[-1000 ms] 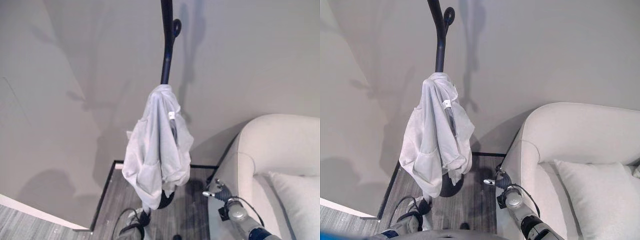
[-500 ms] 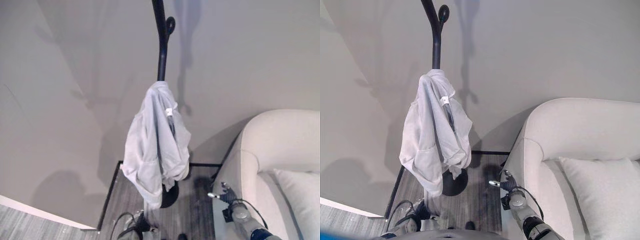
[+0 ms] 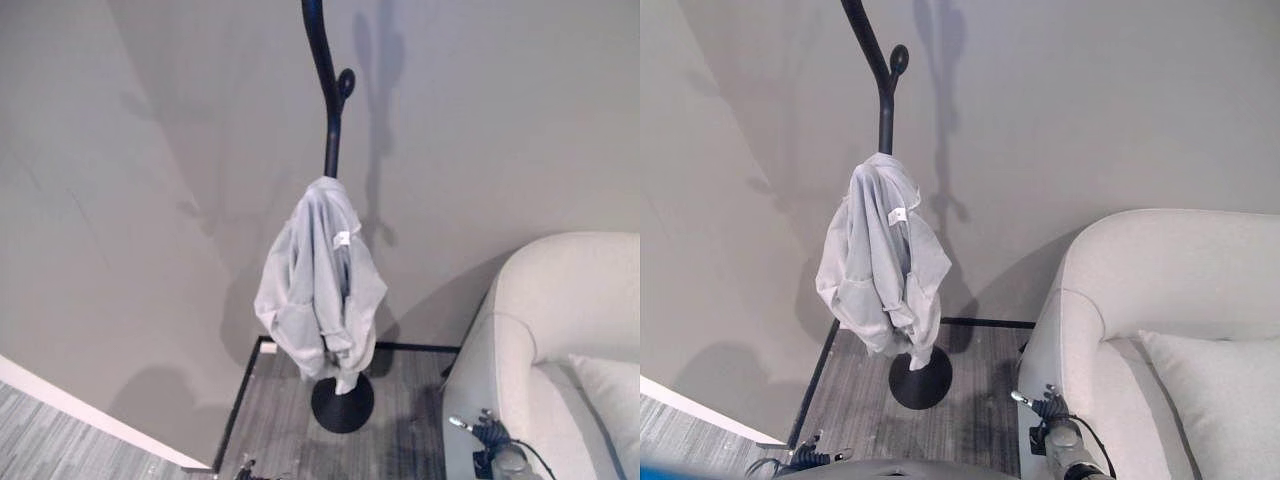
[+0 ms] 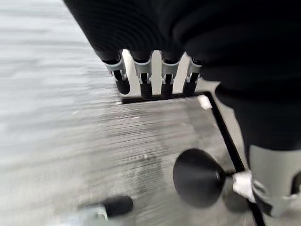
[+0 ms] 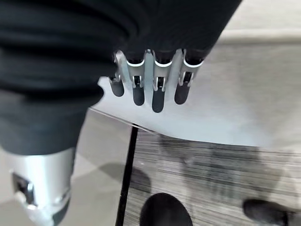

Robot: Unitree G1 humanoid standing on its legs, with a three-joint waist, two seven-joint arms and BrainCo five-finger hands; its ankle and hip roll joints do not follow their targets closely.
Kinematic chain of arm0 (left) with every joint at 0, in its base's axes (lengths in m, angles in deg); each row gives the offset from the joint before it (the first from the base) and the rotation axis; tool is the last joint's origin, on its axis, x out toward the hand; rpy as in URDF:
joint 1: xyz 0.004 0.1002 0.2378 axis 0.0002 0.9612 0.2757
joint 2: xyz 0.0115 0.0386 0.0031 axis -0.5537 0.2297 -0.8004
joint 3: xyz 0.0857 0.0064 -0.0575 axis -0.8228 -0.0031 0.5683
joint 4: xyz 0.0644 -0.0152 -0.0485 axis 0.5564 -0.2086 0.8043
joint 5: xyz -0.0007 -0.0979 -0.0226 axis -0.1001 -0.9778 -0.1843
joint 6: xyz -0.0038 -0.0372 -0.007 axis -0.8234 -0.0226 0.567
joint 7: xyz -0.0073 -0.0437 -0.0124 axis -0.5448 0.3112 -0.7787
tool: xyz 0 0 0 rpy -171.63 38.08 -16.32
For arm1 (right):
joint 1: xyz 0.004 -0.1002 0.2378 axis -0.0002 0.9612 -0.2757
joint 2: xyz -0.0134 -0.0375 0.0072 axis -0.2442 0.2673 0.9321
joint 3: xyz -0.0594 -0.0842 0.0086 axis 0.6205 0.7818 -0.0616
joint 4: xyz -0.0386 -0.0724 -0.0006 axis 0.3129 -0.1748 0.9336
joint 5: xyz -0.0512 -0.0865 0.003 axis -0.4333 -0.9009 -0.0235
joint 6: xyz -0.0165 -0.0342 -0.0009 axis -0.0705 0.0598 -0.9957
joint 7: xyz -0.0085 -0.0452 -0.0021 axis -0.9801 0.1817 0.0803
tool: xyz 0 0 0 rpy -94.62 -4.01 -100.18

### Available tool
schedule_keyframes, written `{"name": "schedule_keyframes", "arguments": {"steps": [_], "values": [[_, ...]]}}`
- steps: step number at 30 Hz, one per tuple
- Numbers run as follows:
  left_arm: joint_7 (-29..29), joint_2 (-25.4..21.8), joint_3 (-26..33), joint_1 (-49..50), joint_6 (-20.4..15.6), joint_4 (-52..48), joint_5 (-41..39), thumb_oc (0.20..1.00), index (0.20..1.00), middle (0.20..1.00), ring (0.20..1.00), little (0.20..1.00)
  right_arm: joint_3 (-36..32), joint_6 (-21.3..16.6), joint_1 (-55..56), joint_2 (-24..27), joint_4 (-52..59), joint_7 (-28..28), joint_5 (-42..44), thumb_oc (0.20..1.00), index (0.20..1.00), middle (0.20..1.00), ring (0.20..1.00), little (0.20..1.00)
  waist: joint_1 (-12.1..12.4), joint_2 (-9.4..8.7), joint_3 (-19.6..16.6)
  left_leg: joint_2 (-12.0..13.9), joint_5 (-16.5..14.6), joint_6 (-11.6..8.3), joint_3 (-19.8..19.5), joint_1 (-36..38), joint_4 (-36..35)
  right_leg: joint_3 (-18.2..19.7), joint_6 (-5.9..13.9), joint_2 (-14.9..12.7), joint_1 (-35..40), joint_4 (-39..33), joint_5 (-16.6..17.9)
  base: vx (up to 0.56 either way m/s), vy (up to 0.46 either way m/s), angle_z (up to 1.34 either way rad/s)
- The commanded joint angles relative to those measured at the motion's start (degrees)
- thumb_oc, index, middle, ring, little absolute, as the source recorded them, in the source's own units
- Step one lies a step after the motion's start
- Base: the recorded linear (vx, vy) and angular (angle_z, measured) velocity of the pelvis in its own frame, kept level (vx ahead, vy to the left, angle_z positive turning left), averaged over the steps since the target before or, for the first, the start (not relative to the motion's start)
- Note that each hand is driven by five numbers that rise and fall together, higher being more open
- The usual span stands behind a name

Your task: Hang the clothes on the sofa on the clothes rack.

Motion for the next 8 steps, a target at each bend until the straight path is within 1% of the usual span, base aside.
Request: {"name": "schedule_keyframes", "arguments": {"steps": [1,2,3,4,6,8], "values": [[-5.58,1.91,2.11,-2.28,-0.17,5.3,-10.46,1.0,1.0,1.0,1.0,1.0,-4.49,0.08,-0.99,0.91,-6.44,-2.34,10.3,1.0,1.0,1.0,1.0,1.0,0.63,0.1,-1.91,4.45,-0.08,-3.61,2.03,-0.38,1.09,1.81,8.38,-3.06,3.33,1.75,-6.0,0.03,0.004,0.04],[-7.26,2.12,3.98,-2.24,0.74,6.64,-13.49,1.0,1.0,1.0,1.0,1.0,-7.0,1.06,-0.95,0.71,-9.13,-4.01,14.76,1.0,1.0,1.0,1.0,1.0,0.65,0.24,-2.09,4.48,-0.19,-3.59,2.1,-0.21,1.02,1.83,8.38,-3.05,3.51,1.64,-6.04,0.0,0.0,0.0],[-7.68,2.13,4.83,-2.33,0.99,7.08,-14.49,1.0,1.0,1.0,1.0,1.0,-8.14,1.8,-1.08,0.7,-10.85,-4.7,16.9,1.0,1.0,1.0,1.0,1.0,0.66,0.29,-2.15,4.47,-0.26,-3.6,2.16,-0.1,1.0,1.81,8.37,-3.06,3.61,1.62,-6.05,0.05,0.007,0.01],[-9.64,2.12,8.48,-2.24,2.51,8.39,-20.16,1.0,1.0,1.0,1.0,1.0,-11.45,4.25,-0.63,0.37,-15.31,-6.28,22.27,1.0,1.0,1.0,1.0,1.0,0.75,0.42,-2.49,4.43,-0.48,-3.6,2.23,0.14,0.86,1.78,8.28,-3.02,3.8,1.43,-6.08,0.04,0.007,0.01],[-10.68,2.26,10.24,-2.06,3.13,9.07,-22.27,1.0,1.0,1.0,1.0,1.0,-13.17,5.6,-0.43,0.45,-17.38,-7.06,24.74,1.0,1.0,1.0,1.0,1.0,0.78,0.57,-2.63,4.52,-0.61,-3.63,2.21,0.3,0.81,1.8,8.24,-3.07,3.95,1.4,-6.1,0.02,0.005,0.01],[-11.05,2.35,10.47,-1.94,3.12,9.26,-22.64,1.0,1.0,1.0,1.0,1.0,-13.55,6.08,-0.19,0.46,-17.9,-7.29,24.79,1.0,1.0,1.0,1.0,1.0,0.74,0.65,-2.67,4.52,-0.65,-3.65,2.24,0.36,0.77,1.77,8.25,-3.07,3.93,1.42,-6.07,0.0,0.0,0.0]]}}
